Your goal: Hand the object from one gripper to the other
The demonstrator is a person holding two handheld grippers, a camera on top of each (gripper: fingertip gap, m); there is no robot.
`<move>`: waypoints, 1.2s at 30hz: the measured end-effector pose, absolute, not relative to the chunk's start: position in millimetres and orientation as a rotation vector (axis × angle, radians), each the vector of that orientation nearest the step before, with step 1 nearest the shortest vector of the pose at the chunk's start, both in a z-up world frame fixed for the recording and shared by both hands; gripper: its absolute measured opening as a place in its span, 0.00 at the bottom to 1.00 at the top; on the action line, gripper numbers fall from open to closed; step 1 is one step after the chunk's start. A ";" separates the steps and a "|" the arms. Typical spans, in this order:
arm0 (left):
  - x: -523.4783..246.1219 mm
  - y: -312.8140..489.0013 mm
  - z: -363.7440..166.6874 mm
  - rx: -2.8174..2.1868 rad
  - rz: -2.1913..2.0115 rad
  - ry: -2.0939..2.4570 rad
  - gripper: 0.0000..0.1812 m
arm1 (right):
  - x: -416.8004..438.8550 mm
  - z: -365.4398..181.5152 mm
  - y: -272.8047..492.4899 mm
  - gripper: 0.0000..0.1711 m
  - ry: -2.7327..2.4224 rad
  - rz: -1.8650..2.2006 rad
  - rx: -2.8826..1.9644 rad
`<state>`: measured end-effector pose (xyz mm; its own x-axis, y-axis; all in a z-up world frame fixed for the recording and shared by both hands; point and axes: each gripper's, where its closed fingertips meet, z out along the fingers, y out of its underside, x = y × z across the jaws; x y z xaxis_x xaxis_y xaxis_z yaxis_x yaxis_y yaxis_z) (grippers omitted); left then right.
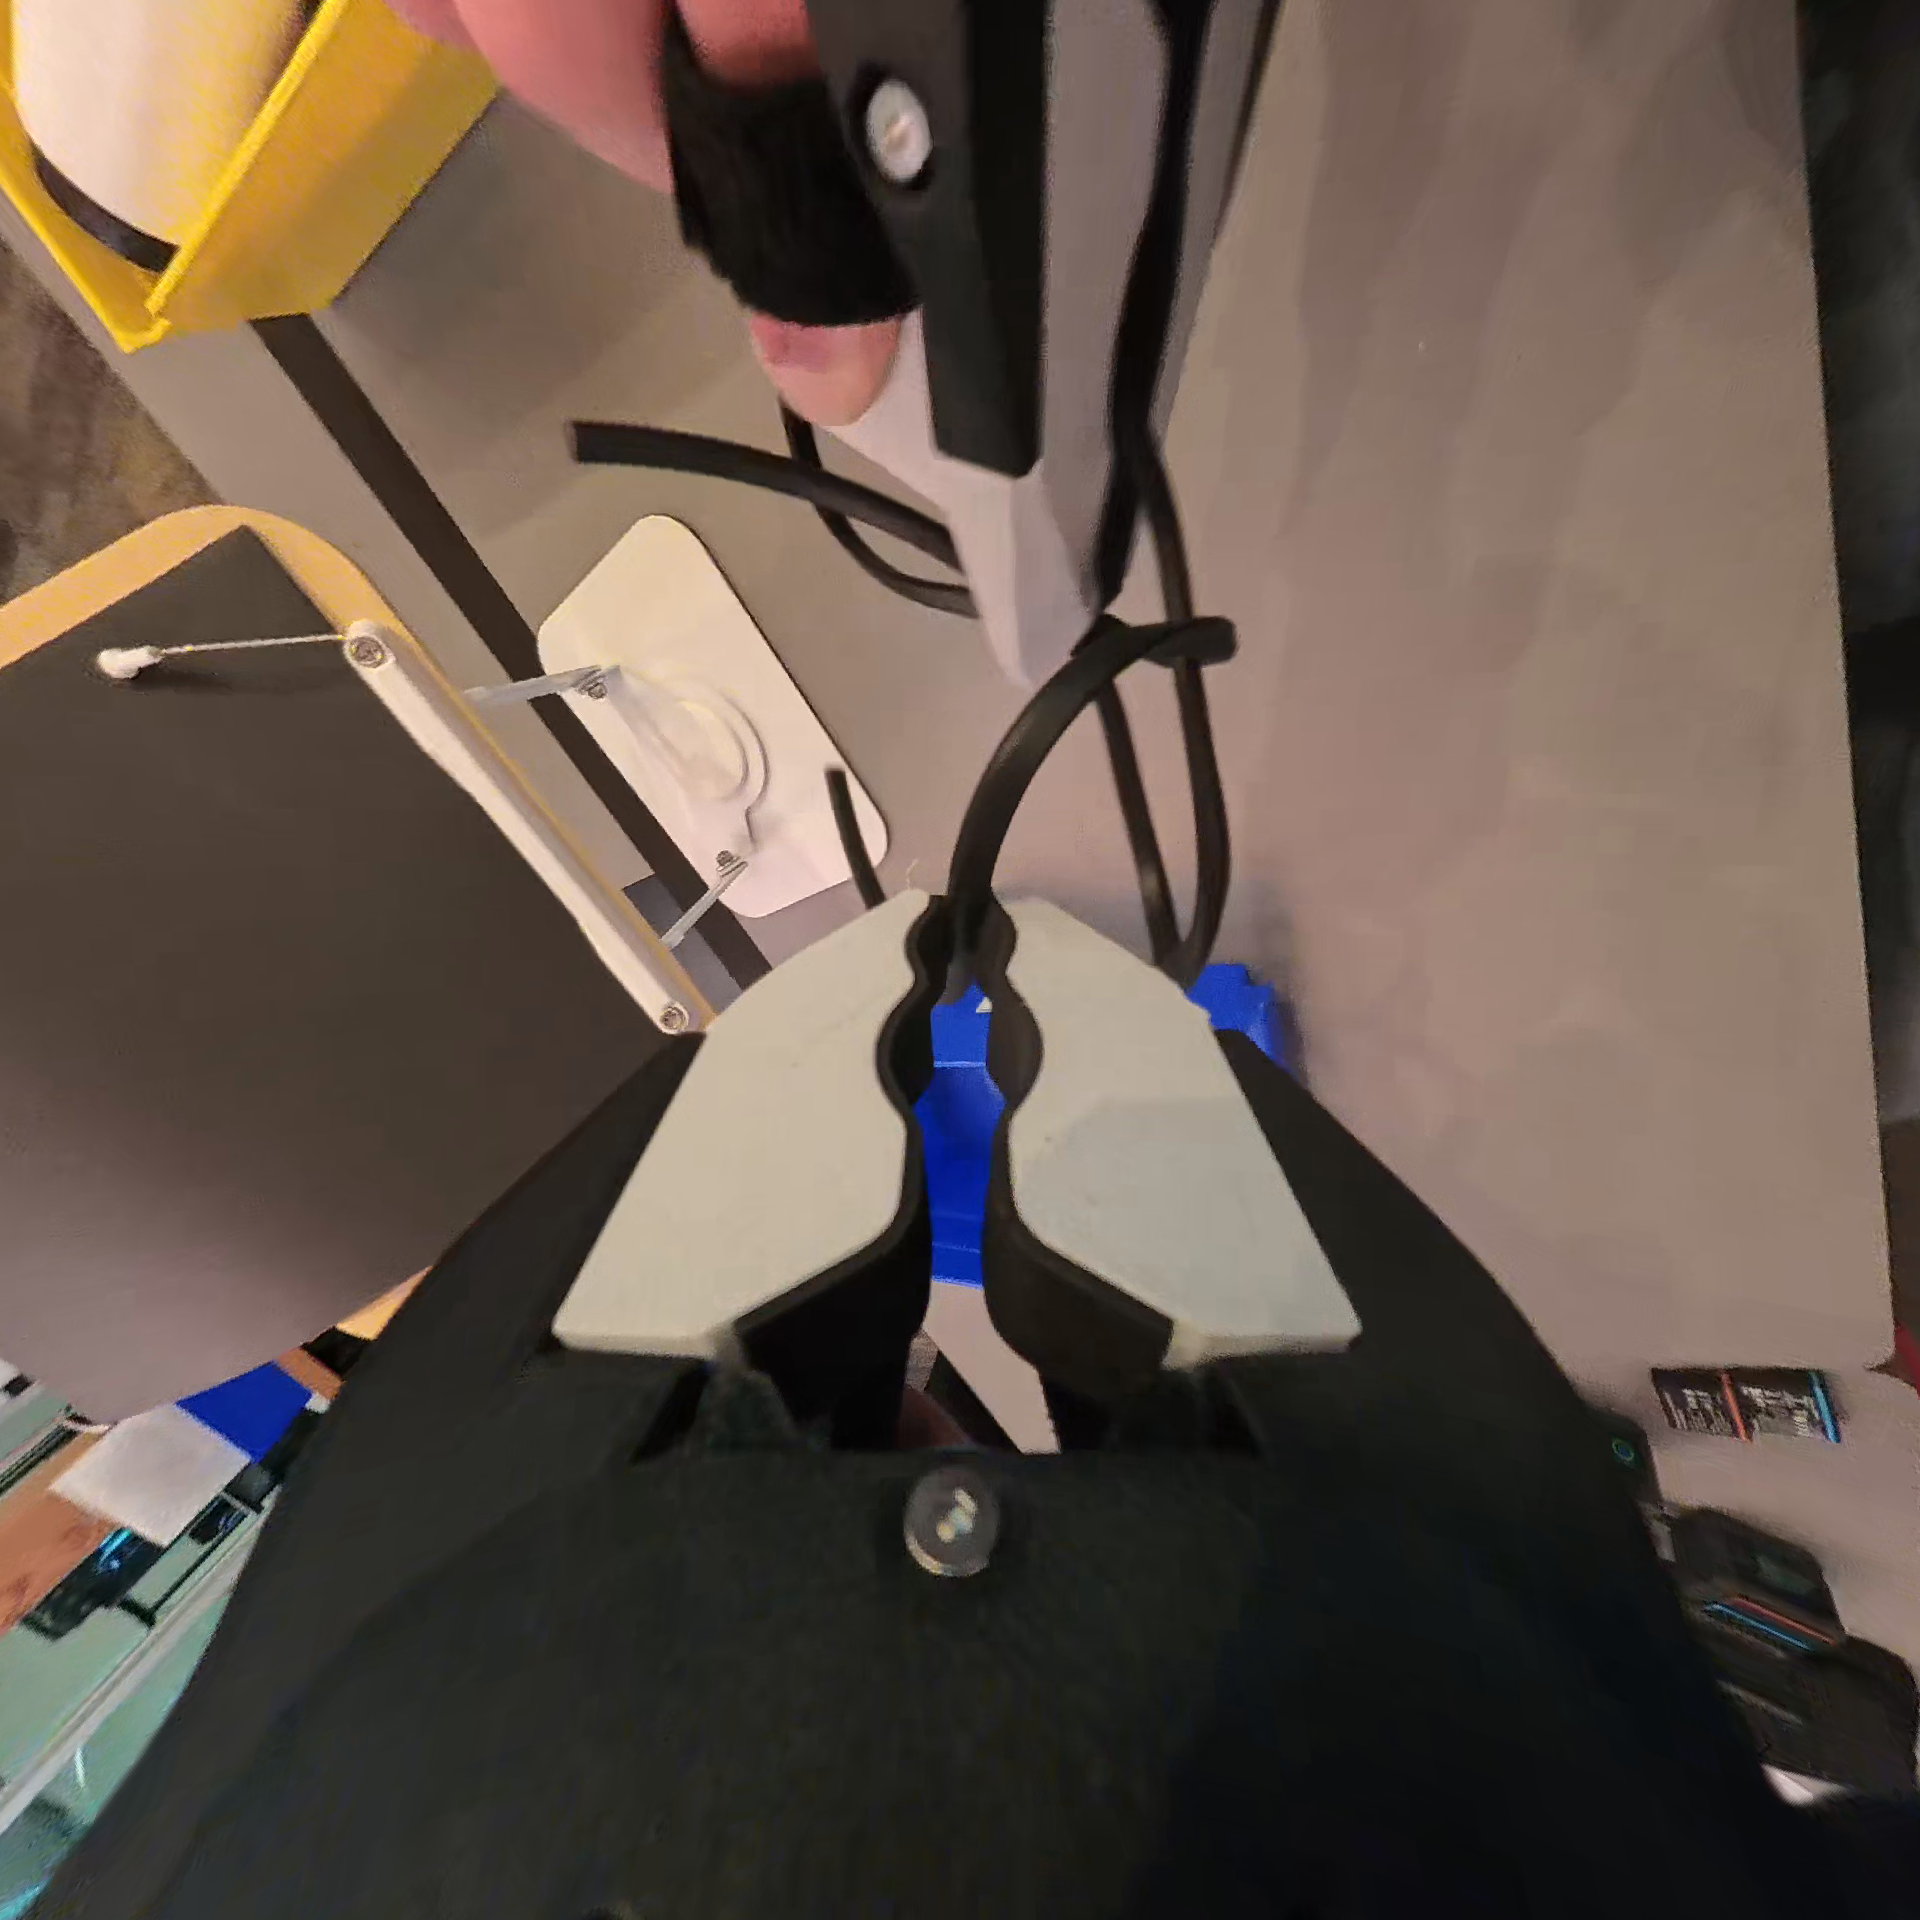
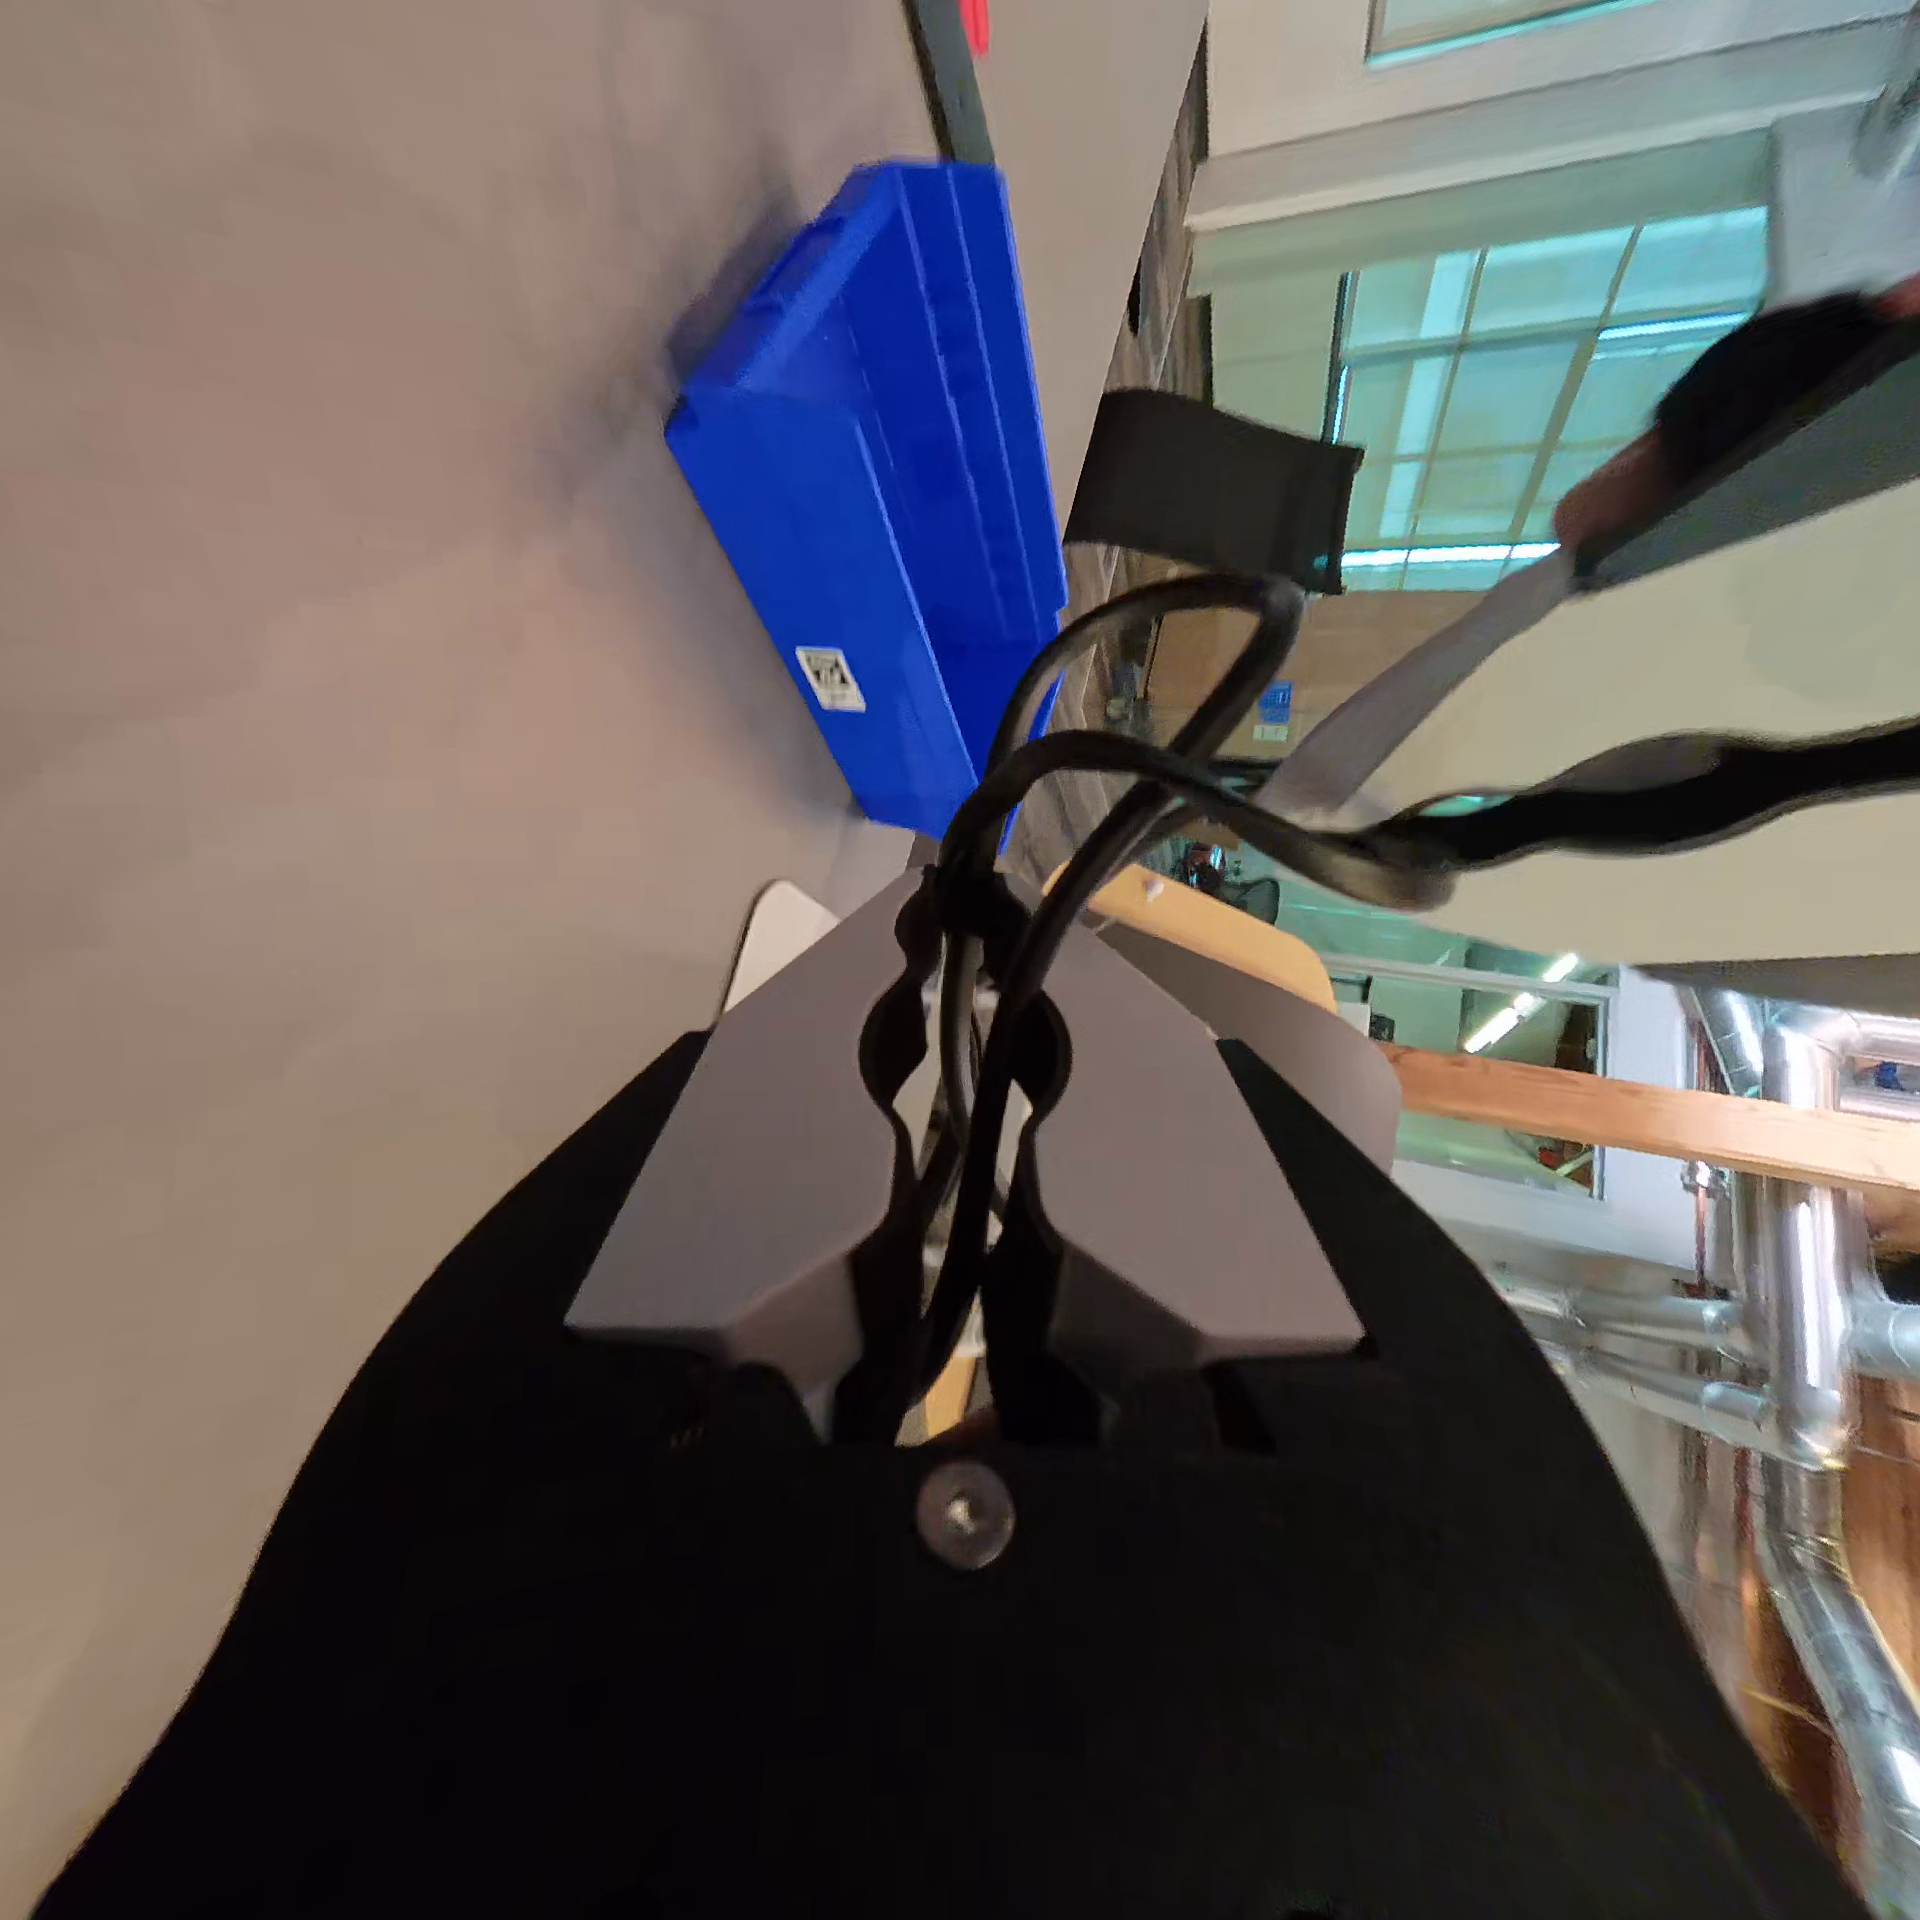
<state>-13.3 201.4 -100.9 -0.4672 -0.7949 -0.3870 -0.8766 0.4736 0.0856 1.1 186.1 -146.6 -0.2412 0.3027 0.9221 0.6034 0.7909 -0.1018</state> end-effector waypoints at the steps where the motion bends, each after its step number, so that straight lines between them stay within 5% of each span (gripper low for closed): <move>1: -11.2 206.2 -101.8 -1.430 0.379 2.423 0.02 | -0.8 -141.7 180.6 0.02 -1.821 -0.268 -0.692; 14: 21.6 194.3 -126.3 -1.614 -0.569 2.315 0.02 | 15.5 -91.1 186.7 0.03 -1.389 -0.028 -0.782; 36: 64.5 186.7 -111.4 -1.542 -1.050 1.738 0.04 | 40.2 -70.0 218.6 0.03 -1.059 0.021 -0.958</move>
<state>64.5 186.7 -111.4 -0.1604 -0.9842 0.0755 -0.5246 0.0202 -0.8511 40.2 218.6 -70.0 0.5278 0.4418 0.7254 0.4122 0.6135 -0.6736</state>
